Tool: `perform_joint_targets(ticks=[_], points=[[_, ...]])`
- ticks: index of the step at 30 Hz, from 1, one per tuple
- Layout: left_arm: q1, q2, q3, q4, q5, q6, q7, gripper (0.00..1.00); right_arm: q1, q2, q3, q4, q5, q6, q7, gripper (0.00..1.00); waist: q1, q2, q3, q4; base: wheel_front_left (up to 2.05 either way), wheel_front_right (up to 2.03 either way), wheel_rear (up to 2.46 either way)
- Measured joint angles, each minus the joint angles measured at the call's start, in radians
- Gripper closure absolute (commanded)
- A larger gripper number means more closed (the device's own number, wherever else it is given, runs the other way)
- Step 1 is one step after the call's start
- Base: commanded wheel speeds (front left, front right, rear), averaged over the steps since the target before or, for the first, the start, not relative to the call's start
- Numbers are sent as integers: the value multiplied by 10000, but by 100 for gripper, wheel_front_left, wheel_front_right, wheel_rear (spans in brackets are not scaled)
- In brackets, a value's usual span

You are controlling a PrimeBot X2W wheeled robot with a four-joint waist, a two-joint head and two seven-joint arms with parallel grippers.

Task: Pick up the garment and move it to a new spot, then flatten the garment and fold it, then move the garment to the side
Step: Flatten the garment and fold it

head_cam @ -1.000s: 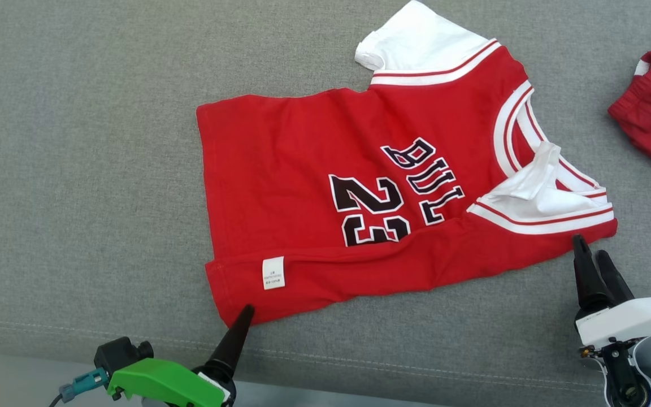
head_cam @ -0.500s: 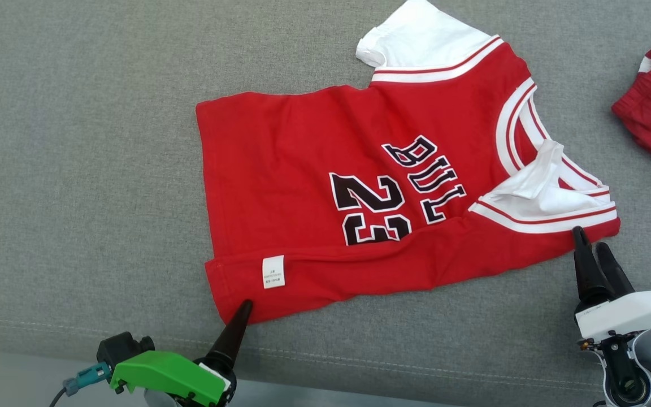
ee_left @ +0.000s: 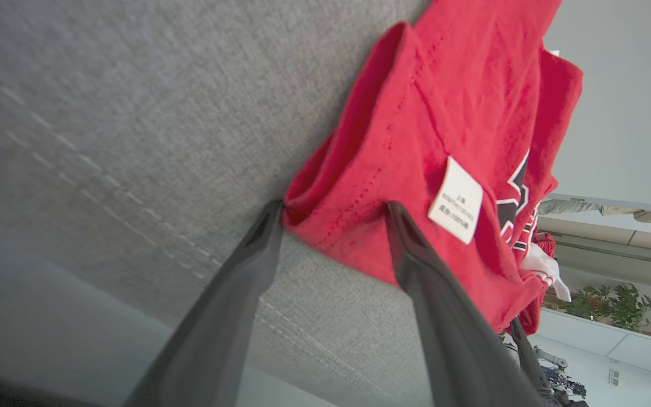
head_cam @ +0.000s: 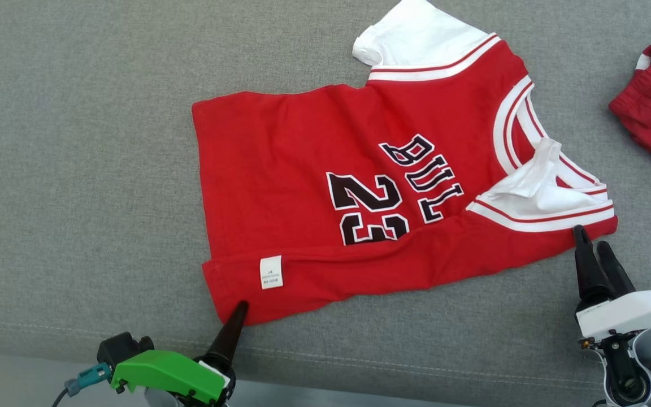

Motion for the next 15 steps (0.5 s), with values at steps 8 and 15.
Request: perform_joint_targets(ticks=[8,15], points=[[-135,-6,-15,247,2,-19,-151,100,-67,-2,36,104,-2,44,-69,0,0,0,-18,23,0,0,0],[-428,-31,88,251,15,-153,-431,100,-102,-2,84,203,-2,79,-75,0,0,0,-17,42,0,0,0]])
